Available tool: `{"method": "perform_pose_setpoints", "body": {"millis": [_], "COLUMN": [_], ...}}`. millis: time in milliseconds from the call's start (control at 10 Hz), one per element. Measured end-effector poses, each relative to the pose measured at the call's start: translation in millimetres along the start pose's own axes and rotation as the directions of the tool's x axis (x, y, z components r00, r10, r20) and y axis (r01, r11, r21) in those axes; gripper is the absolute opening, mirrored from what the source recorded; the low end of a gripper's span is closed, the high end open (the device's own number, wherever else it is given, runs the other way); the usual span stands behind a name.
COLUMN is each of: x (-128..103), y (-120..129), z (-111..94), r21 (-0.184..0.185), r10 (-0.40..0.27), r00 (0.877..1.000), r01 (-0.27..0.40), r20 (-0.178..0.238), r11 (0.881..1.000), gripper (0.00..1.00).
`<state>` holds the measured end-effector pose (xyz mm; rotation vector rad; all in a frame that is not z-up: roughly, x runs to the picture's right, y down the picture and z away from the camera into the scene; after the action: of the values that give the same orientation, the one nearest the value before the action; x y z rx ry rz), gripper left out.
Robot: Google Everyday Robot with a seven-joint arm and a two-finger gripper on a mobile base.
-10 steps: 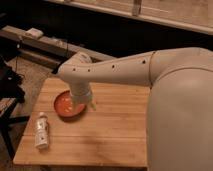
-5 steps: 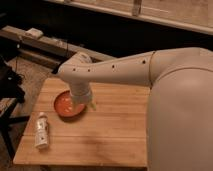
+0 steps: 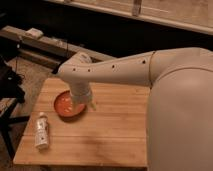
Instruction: Place the bottle in the ceramic bowl
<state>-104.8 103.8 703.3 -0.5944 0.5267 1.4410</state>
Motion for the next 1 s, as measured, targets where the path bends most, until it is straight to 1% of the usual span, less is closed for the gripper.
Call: {"method": "perform_pose_setpoints", "body": {"millis": [100,200,300,500,700,800,900,1000], "x": [1,6,13,36,63,70,80,87], "y": [1,14,32,70,122,142,167,196], "z": [1,2,2,3,7,9,12,18], "r21": [0.002,-0.004,-0.022,-0.062,-0.098,-0.110,-0.123,-0.130], "r10": [-0.012,-0.044,-0.075,-0.120,-0.186,-0.212,-0.249,-0.296], "r00": [1.000,0.999,0.997,0.993,0.983,0.977,0.969,0.955], "r01": [0.012,0.044,0.075,0.119,0.184,0.210,0.247,0.295], "r20": [-0.005,-0.009,-0.006,-0.005,-0.008,-0.005,0.001,0.008], "r11": [1.000,0.999,0.997,0.991,0.978,0.971,0.961,0.947], "gripper": [0.65,0.65,0.65,0.65,0.65,0.65,0.65,0.65]}}
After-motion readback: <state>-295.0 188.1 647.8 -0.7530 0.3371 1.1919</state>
